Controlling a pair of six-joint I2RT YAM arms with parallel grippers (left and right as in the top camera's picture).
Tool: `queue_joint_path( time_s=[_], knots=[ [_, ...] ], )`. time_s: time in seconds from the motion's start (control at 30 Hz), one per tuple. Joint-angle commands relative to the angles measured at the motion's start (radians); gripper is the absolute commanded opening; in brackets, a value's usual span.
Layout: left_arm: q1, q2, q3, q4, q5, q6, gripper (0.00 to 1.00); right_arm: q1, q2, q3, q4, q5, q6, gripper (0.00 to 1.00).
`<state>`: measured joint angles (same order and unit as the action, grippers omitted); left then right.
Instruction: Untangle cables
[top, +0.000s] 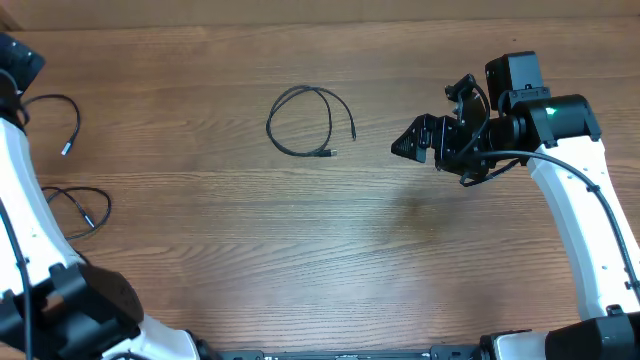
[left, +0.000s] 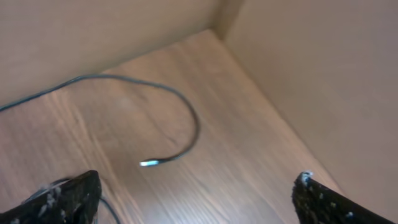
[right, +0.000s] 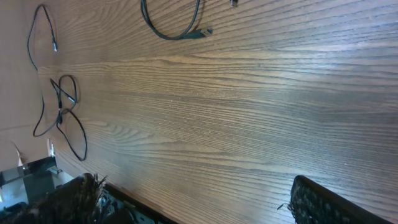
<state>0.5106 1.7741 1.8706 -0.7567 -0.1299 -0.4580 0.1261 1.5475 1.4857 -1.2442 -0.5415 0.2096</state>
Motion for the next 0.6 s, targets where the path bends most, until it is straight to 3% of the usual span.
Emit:
queue_joint_path(
  time_s=[0.0,0.03,0.2,0.4,0.57],
  knots=[
    [-0.085,-0.127,0.018,-0.034,0.066,0.094,0.83,0.005,-0.008,0.019,0.005,0.01,0.003,0.97],
    [-0.11,-0.143,0.018,-0.05,0.077,0.1,0.8,0.005,-0.008,0.019,0.005,0.01,0.003,0.97],
    [-0.283,-0.161,0.014,-0.129,0.146,0.1,0.83,0.005,-0.008,0.019,0.0,0.053,0.005,0.97],
    [-0.509,-0.064,0.008,-0.207,0.149,0.107,0.83,0.003,0.002,0.019,-0.023,0.131,0.031,0.98],
    [-0.66,0.053,0.008,-0.225,0.15,0.093,0.73,0.004,0.005,0.014,-0.045,0.186,0.03,0.98]
  ],
)
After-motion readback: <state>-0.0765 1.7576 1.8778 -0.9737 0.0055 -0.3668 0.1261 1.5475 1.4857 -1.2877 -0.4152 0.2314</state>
